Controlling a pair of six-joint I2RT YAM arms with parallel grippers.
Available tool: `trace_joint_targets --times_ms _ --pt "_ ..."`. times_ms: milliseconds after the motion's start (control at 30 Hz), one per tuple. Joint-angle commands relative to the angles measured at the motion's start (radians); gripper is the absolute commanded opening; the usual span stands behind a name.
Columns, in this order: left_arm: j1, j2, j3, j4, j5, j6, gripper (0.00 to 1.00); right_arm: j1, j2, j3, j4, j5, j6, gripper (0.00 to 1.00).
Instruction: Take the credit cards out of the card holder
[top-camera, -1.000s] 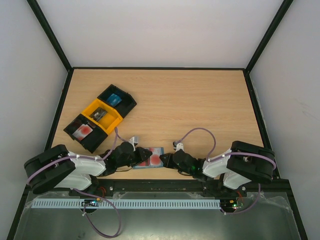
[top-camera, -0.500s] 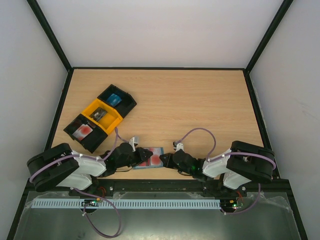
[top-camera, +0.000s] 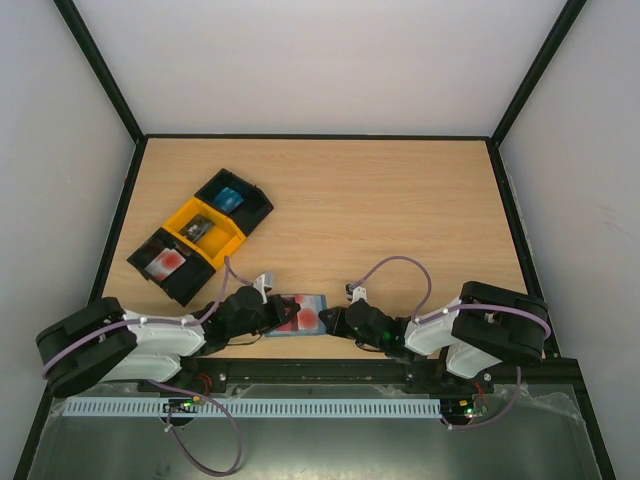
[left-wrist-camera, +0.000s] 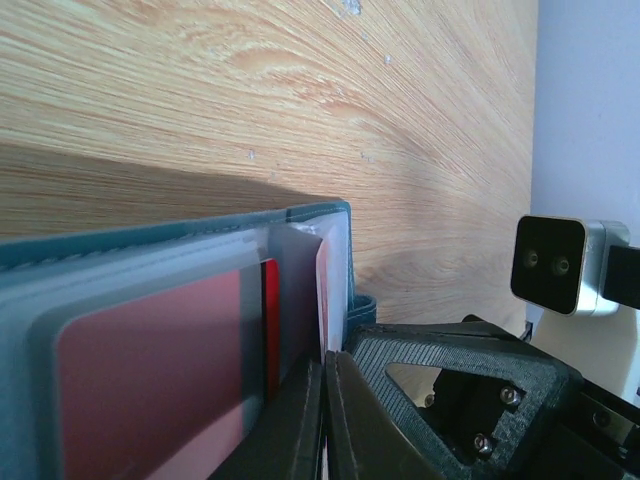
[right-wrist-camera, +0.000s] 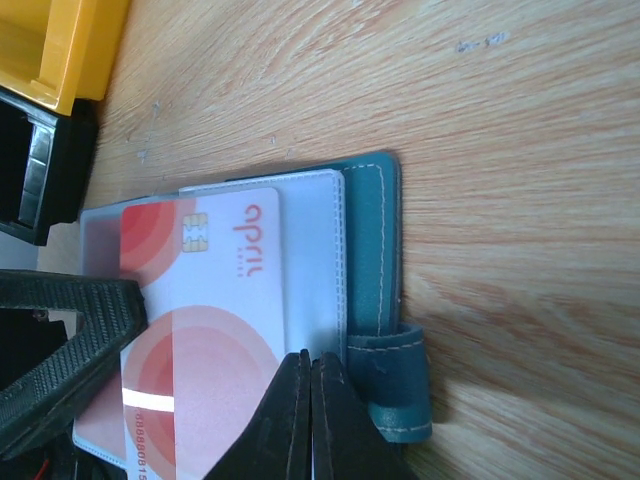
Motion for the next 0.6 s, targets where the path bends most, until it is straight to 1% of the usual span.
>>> trace_joint_targets --times_ms 0,333,567 --pt "-0.005 -0.073 0.023 -0.114 -0.065 0.041 0.03 0.007 0.036 -0.033 -0.155 -0.016 0.005 0.02" --pt "-0.002 -0.188 0.024 -0.276 -0.091 0.049 0.03 0.007 0.034 -0.027 -0.170 -0.010 0.009 0.02" --pt "0.001 -0.329 0.047 -0.443 -0.175 0.046 0.03 0.007 0.008 -0.003 -0.194 -0.018 -0.014 0.03"
